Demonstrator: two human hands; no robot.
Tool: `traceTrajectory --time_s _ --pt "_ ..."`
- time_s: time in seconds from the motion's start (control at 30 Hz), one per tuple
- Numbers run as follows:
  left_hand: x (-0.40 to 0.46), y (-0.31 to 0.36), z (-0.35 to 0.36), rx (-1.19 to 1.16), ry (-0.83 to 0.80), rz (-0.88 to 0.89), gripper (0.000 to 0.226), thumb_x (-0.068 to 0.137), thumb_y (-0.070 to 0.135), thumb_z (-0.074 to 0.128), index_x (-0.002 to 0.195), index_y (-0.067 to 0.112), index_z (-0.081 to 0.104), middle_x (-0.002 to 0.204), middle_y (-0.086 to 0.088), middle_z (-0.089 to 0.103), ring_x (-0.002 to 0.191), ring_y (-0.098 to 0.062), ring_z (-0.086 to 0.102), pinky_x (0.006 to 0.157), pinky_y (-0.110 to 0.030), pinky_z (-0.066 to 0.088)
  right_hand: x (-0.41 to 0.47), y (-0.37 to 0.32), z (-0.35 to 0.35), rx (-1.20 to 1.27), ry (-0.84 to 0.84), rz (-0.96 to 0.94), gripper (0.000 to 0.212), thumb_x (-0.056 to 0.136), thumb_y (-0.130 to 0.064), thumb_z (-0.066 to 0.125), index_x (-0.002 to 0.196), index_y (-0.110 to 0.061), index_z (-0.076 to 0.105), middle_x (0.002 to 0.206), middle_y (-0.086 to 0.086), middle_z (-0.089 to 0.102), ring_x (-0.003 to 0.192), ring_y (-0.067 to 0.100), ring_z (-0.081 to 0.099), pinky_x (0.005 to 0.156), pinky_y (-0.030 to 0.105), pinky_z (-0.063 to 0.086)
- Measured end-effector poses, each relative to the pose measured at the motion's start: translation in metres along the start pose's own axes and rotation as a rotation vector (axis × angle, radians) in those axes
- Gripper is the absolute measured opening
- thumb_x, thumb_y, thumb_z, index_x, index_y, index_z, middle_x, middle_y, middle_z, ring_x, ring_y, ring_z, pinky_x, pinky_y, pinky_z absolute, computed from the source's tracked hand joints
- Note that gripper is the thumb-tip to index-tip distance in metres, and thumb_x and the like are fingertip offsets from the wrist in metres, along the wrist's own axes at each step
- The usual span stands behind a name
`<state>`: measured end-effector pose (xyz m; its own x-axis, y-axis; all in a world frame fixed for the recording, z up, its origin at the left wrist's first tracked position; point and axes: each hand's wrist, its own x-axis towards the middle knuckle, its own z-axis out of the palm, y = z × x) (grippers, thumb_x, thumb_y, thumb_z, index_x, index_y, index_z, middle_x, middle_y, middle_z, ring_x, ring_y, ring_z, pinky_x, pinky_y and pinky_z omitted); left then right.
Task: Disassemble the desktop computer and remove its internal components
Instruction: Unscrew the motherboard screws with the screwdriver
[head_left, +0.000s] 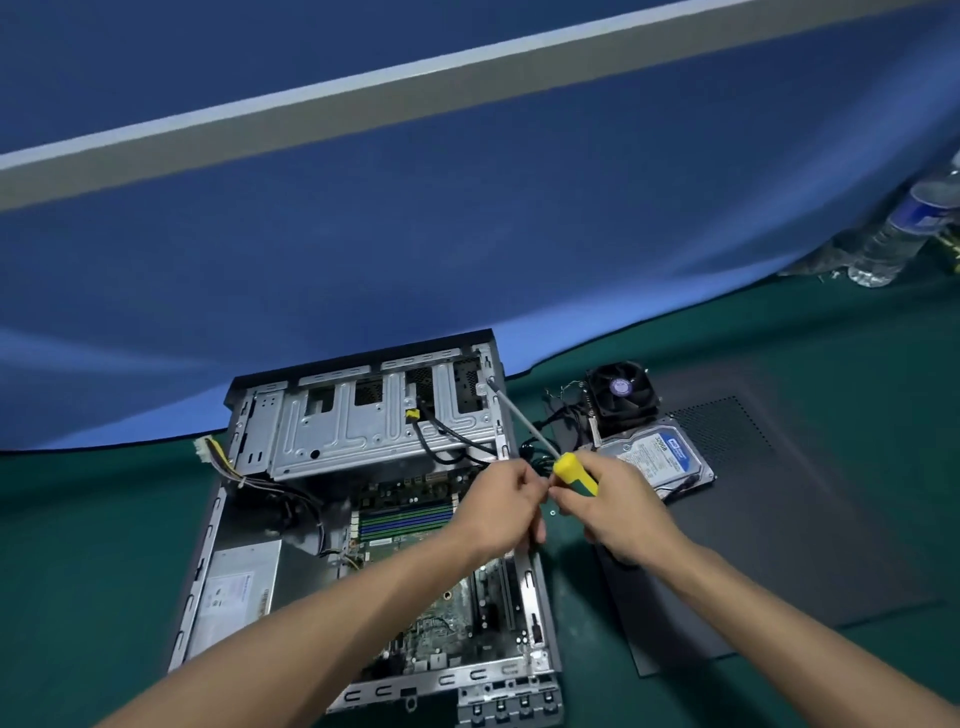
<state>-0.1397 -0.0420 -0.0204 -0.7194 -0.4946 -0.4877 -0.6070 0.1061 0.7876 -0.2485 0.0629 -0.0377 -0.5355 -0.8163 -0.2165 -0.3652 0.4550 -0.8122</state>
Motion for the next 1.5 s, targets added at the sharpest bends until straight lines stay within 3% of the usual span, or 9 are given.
traceTrajectory --time_s 0.23,0.4,0.57,0.77,1.0,1.13,1.3,1.4,1.5 --pt "0.015 0.000 0.009 0.296 0.086 0.036 0.026 0.099 0.024 0.042 0.076 0.018 0.051 0.050 0.000 0.062 0.038 -0.005 0.049 0.054 -0.028 0.042 0.008 0.021 0.007 0.098 -0.006 0.001 0.015 0.086 -0.026 0.065 0.074 -0.026 0.057 0.066 -0.003 0.062 0.053 0.014 0.052 0.057 0.032 0.047" --pt "0.024 -0.002 0.009 0.404 0.122 0.053 0.023 0.097 0.024 0.043 0.076 0.018 0.050 0.051 0.004 0.054 0.049 -0.013 0.050 0.057 -0.033 0.045 0.017 0.026 0.013 0.349 -0.031 0.052 0.021 0.085 -0.012 0.066 0.068 -0.022 0.058 0.055 -0.003 0.058 0.043 0.009 0.051 0.042 0.023 0.044" --pt "0.032 -0.003 0.008 0.422 0.199 0.043 0.029 0.096 0.033 0.045 0.067 0.027 0.047 0.055 0.008 0.049 0.055 -0.009 0.047 0.051 -0.028 0.031 0.027 0.042 0.014 0.459 -0.014 0.186 0.020 0.084 -0.008 0.064 0.067 -0.018 0.061 0.054 0.001 0.061 0.043 0.015 0.051 0.043 0.025 0.043" --pt "0.039 -0.003 0.004 0.542 0.380 0.125 0.038 0.094 0.035 0.046 0.058 0.025 0.042 0.049 0.010 0.045 0.051 -0.001 0.044 0.048 -0.019 0.025 0.041 0.077 0.039 0.271 -0.031 0.377 0.016 0.084 -0.013 0.063 0.068 -0.016 0.059 0.049 0.000 0.059 0.039 0.016 0.052 0.048 0.030 0.045" --pt "0.034 -0.013 0.004 0.523 0.330 0.191 0.034 0.095 0.032 0.046 0.064 0.018 0.046 0.047 0.005 0.040 0.050 -0.010 0.039 0.048 -0.018 0.024 0.044 0.087 0.076 0.034 -0.056 0.515 0.014 0.085 -0.027 0.057 0.073 -0.024 0.063 0.068 0.000 0.069 0.068 0.025 0.067 0.069 0.034 0.055" --pt "0.036 -0.014 0.004 0.463 0.318 0.165 0.030 0.093 0.030 0.050 0.065 0.017 0.051 0.047 0.007 0.042 0.049 -0.008 0.039 0.048 -0.019 0.025 0.047 0.092 0.083 -0.085 -0.015 0.524 0.016 0.087 -0.034 0.059 0.092 -0.022 0.068 0.084 0.004 0.071 0.083 0.028 0.066 0.076 0.035 0.053" --pt "0.038 -0.012 0.004 0.414 0.274 0.126 0.023 0.084 0.024 0.054 0.062 0.019 0.052 0.057 0.003 0.060 0.053 -0.009 0.044 0.052 -0.023 0.032 0.048 0.092 0.080 -0.133 -0.047 0.526 0.022 0.087 -0.036 0.060 0.099 -0.018 0.066 0.092 0.007 0.069 0.088 0.030 0.064 0.079 0.036 0.053" --pt "0.038 -0.011 0.001 0.363 0.254 0.142 0.018 0.085 0.023 0.054 0.067 0.022 0.054 0.056 0.007 0.058 0.051 -0.004 0.044 0.053 -0.023 0.032 0.041 0.085 0.068 0.051 -0.042 0.490 0.008 0.085 -0.027 0.058 0.086 -0.020 0.062 0.077 0.004 0.066 0.073 0.026 0.064 0.069 0.035 0.053" --pt "0.031 -0.014 0.001 0.492 0.255 0.235 0.012 0.092 0.030 0.051 0.102 0.034 0.048 0.053 0.011 0.051 0.050 -0.001 0.047 0.050 -0.020 0.030 0.033 0.063 0.043 0.264 -0.058 0.408 0.011 0.086 -0.017 0.054 0.080 -0.023 0.061 0.066 -0.001 0.061 0.061 0.022 0.061 0.056 0.031 0.050"
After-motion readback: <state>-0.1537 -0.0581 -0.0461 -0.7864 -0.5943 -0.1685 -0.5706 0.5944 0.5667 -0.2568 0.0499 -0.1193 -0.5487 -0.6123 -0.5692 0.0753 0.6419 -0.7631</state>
